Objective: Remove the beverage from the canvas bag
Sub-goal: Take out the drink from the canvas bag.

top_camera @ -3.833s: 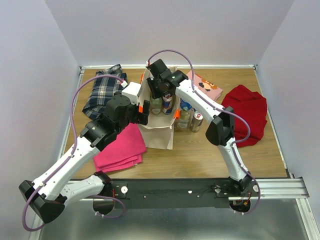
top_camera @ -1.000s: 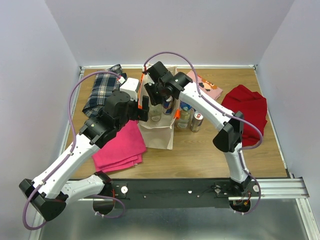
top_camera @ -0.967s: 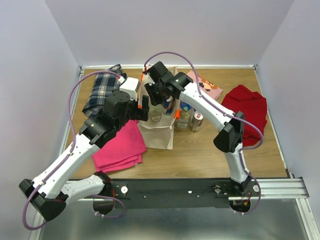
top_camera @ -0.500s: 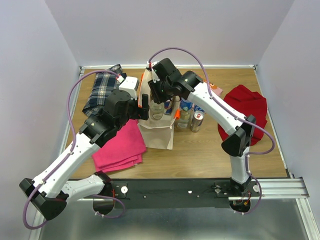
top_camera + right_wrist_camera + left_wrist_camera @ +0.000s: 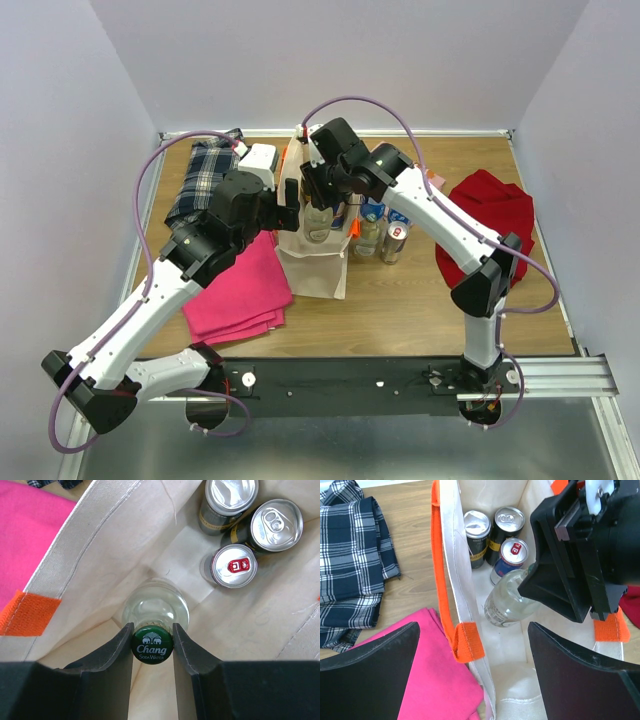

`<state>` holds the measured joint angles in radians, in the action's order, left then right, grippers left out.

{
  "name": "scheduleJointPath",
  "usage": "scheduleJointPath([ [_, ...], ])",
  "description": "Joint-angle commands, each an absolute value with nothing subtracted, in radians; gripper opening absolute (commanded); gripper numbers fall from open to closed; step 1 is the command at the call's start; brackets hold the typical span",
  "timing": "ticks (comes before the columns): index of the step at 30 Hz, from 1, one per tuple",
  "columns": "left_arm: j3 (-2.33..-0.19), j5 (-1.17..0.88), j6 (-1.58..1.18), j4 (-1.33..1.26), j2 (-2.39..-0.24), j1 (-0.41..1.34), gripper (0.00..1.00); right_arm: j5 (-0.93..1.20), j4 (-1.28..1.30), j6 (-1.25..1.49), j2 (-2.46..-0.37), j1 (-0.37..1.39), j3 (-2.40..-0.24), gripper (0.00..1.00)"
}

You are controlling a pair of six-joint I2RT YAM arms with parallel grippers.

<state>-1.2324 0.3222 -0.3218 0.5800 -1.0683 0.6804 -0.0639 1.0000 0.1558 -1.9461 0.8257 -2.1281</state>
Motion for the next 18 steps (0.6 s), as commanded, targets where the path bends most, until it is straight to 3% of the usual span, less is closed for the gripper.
scheduleJointPath([
  [1,-1.269,0.351,-0.339,0.589,-1.080,0.675,0.99,-0.044,0.890,0.144,-1.853,0.834,-2.131,0.01],
  [18,-1.302,0.359,-0.391,0.592,-1.101,0.675,0.99,-0.031,0.850,0.144,-1.769,0.834,-2.033,0.01],
])
